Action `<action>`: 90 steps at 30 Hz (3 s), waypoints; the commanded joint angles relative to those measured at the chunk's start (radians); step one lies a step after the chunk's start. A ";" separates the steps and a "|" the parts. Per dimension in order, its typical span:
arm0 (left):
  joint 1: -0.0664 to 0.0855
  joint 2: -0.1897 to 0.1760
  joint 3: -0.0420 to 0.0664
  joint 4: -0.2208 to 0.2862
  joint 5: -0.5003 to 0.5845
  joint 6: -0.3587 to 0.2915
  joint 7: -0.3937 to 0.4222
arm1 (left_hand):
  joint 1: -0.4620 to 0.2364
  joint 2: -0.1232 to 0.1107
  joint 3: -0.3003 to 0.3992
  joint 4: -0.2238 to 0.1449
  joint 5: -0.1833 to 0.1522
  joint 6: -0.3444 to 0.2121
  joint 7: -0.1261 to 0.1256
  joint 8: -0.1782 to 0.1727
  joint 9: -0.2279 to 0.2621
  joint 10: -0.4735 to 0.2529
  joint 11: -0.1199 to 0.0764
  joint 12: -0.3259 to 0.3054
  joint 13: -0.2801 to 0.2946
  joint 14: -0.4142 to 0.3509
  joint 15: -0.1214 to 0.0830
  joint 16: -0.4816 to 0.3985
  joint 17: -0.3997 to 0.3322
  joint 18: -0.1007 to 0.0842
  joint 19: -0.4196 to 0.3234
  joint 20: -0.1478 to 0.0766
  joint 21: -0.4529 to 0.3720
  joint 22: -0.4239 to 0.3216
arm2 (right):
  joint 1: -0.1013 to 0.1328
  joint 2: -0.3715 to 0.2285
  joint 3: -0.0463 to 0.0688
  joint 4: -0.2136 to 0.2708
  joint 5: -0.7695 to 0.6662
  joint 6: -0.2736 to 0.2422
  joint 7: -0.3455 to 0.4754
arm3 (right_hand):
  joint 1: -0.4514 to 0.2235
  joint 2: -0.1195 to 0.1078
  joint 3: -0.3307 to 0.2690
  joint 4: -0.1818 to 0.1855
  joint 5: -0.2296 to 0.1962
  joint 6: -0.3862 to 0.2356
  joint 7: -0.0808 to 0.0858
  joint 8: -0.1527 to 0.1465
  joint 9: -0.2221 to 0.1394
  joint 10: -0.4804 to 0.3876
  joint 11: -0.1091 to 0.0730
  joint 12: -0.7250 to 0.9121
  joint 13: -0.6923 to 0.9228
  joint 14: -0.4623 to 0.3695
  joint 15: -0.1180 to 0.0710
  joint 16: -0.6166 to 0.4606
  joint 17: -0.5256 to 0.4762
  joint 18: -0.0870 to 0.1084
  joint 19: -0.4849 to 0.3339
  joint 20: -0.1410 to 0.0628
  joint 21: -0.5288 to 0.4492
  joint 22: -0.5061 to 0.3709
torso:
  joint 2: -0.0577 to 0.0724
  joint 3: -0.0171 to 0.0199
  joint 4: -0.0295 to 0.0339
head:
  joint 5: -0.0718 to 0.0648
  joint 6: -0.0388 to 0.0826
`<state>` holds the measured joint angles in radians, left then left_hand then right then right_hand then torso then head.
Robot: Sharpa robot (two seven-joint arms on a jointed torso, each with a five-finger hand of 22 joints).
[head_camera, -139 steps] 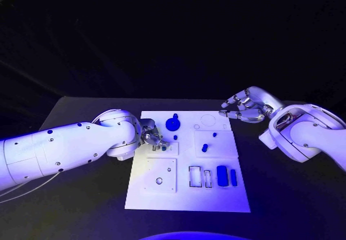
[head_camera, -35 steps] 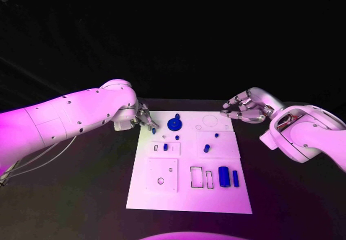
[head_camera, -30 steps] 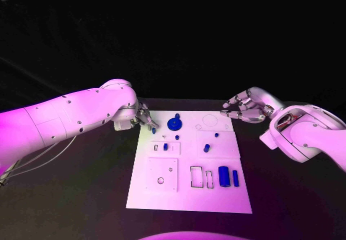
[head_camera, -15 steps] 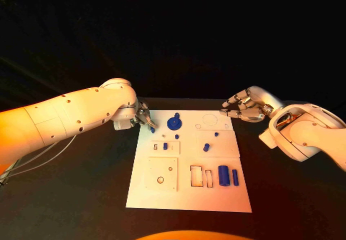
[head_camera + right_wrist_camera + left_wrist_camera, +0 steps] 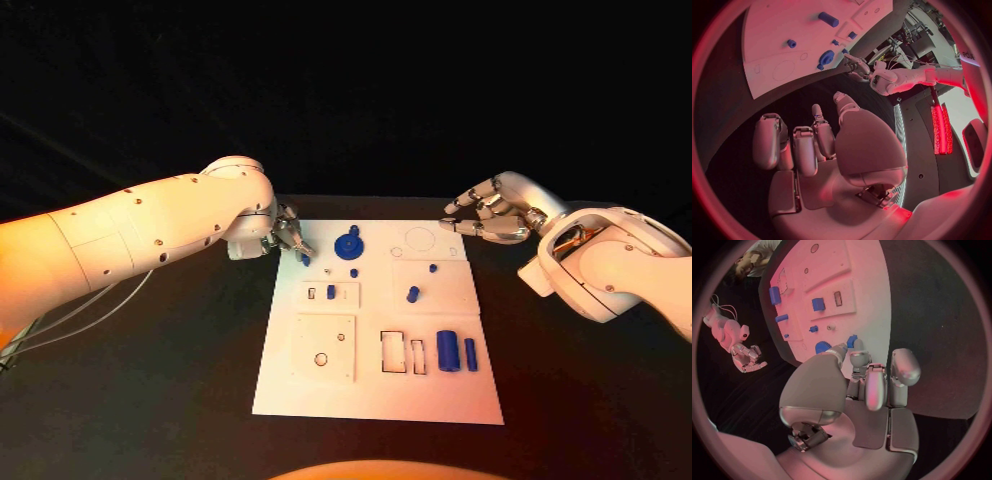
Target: Assemble the parts on the task board
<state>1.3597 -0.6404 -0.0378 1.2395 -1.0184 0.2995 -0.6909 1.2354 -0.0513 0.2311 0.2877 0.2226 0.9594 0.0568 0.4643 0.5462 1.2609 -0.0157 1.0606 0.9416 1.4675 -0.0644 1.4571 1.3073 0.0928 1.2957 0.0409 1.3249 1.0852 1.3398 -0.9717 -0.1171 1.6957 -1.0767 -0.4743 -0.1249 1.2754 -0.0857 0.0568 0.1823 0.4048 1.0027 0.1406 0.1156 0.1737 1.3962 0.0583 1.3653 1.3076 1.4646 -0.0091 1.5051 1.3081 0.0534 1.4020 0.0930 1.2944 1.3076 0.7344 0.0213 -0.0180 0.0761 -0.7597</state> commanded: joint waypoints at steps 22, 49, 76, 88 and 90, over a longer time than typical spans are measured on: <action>-0.002 0.005 -0.006 -0.007 0.022 0.012 0.004 | 0.152 0.014 0.155 -0.066 0.012 -0.005 -0.004 0.016 -0.013 0.011 -0.006 -0.009 -0.011 0.065 -0.017 0.006 0.126 0.007 0.007 -0.007 0.007 0.005 | 0.000 0.000 0.000 0.001 -0.003 0.004 0.008 | 0.002 0.008 0.002 0.006 0.005 0.002 -0.002 0.005 0.001 -0.003 -0.002 -0.003 0.061 0.074 -0.007 -0.003 0.131 0.018 -0.004 0.000 -0.005 0.038 | 0.001 -0.0001 0.0001 | -0.001 -0.001; -0.014 -0.155 -0.002 0.215 0.149 -0.154 0.050 | 0.086 -0.074 0.495 -0.158 0.005 -0.019 0.003 0.103 0.007 0.045 -0.001 0.006 -0.011 0.066 -0.009 0.007 0.129 0.004 0.013 -0.003 0.020 0.026 | 0.000 -0.005 0.000 0.001 -0.003 0.004 0.007 | 0.002 0.008 0.002 0.006 0.005 0.002 -0.002 0.005 0.001 -0.003 -0.002 -0.003 0.061 0.074 -0.007 -0.003 0.131 0.018 -0.004 0.000 -0.005 0.038 | 0.000 -0.0006 0.0017 | 0.008 -0.006; -0.089 -0.212 -0.002 0.352 -0.092 -0.168 0.119 | 0.073 -0.100 0.542 -0.182 0.004 -0.010 0.000 0.120 0.007 0.060 -0.004 0.020 0.003 0.067 -0.011 0.008 0.130 0.001 0.023 -0.005 0.031 0.045 | -0.005 -0.004 0.000 -0.002 -0.003 0.006 0.009 | 0.002 0.010 0.001 0.007 0.006 0.002 -0.003 0.006 0.001 -0.003 -0.003 -0.003 0.061 0.074 -0.007 -0.004 0.129 0.019 -0.004 -0.001 -0.007 0.037 | 0.001 -0.0005 -0.0011 | 0.017 -0.014; -0.095 -0.203 -0.002 0.339 -0.095 -0.147 0.100 | 0.071 -0.101 0.547 -0.184 0.004 -0.008 -0.001 0.122 0.007 0.062 -0.005 0.023 0.006 0.067 -0.011 0.008 0.130 0.000 0.025 -0.006 0.033 0.048 | -0.005 -0.007 0.000 0.000 -0.003 0.005 0.009 | 0.002 0.011 0.001 0.007 0.006 0.002 -0.003 0.007 0.001 -0.002 -0.003 -0.003 0.061 0.074 -0.007 -0.005 0.129 0.019 -0.004 -0.001 -0.008 0.037 | 0.000 -0.0001 -0.0002 | 0.017 -0.018; -0.096 -0.203 -0.002 0.339 -0.095 -0.140 0.098 | 0.070 -0.102 0.549 -0.184 0.004 -0.008 -0.001 0.123 0.007 0.063 -0.005 0.023 0.006 0.067 -0.011 0.008 0.130 0.000 0.025 -0.006 0.033 0.048 | -0.005 -0.007 0.000 0.000 -0.003 0.005 0.009 | 0.002 0.011 0.001 0.007 0.006 0.002 -0.003 0.007 0.001 -0.002 -0.003 -0.003 0.061 0.074 -0.007 -0.005 0.129 0.019 -0.004 -0.001 -0.008 0.037 | 0.000 -0.0002 -0.0002 | 0.016 -0.018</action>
<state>1.2663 -0.8456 -0.0391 1.5794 -1.1011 0.1291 -0.5867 1.2943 -0.1550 0.5896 0.2852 0.2254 0.9485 0.0607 0.5827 0.5521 1.3149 -0.0195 1.0805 0.9467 1.4638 -0.0749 1.4609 1.3074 0.0926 1.3135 0.0375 1.3542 1.1321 1.3349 -0.9783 -0.1173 1.6949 -1.0762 -0.4744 -0.1228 1.2754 -0.0858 0.0568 0.1823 0.4048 1.0027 0.1406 0.1156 0.1740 1.3962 0.0583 1.3653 1.3073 1.4646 -0.0091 1.5051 1.3074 0.0534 1.4021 0.0930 1.2906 1.3074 0.7349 0.0210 -0.0183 0.0923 -0.7769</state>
